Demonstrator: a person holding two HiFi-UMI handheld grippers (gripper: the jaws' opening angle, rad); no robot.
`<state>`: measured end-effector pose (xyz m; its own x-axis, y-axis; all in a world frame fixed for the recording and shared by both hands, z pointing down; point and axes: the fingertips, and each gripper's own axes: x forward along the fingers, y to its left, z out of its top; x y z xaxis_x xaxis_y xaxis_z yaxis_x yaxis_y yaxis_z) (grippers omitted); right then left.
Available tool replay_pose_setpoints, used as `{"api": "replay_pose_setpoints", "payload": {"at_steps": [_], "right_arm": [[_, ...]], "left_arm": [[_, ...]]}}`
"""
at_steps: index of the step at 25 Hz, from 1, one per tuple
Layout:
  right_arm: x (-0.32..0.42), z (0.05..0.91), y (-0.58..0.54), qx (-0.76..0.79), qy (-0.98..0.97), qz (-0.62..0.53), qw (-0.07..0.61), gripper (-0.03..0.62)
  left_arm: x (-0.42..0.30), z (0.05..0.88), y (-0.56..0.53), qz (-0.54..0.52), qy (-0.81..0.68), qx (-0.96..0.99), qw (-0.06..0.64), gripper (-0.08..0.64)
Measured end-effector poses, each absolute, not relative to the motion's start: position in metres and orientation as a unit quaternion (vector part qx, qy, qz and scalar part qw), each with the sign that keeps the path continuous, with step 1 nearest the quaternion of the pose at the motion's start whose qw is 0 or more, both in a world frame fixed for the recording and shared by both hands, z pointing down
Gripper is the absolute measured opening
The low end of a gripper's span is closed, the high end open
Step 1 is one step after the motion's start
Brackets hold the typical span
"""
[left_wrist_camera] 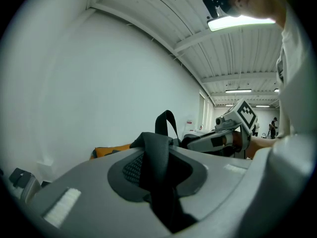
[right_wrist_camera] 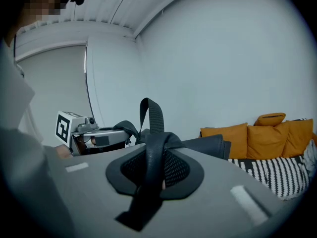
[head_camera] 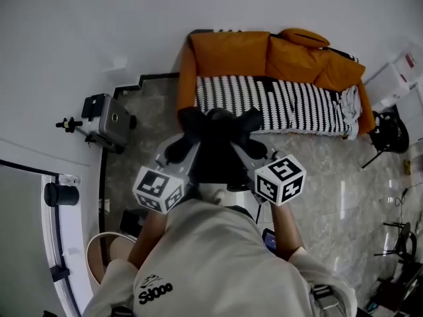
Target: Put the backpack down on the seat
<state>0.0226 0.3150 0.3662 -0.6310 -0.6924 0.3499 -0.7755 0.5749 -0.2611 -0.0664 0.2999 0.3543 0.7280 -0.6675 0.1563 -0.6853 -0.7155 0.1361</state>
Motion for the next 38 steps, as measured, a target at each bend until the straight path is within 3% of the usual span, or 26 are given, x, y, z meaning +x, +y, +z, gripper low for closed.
{"api": "replay_pose_setpoints", "payload": {"at_steps": [19, 38], "right_arm": [[0.042, 0.372, 0.268, 0.419, -0.879, 0.197, 0.115, 0.055], [0.053, 0.380, 0.111, 0.412, -0.876, 0.214, 0.132, 0.055]], "left_arm": [[-0.046, 0.361, 0.246, 0.041, -0.362, 0.926, 0.098, 0.066], [-0.032, 0.367, 0.085, 0.049, -0.355, 0.927, 0.106, 0.066]]}}
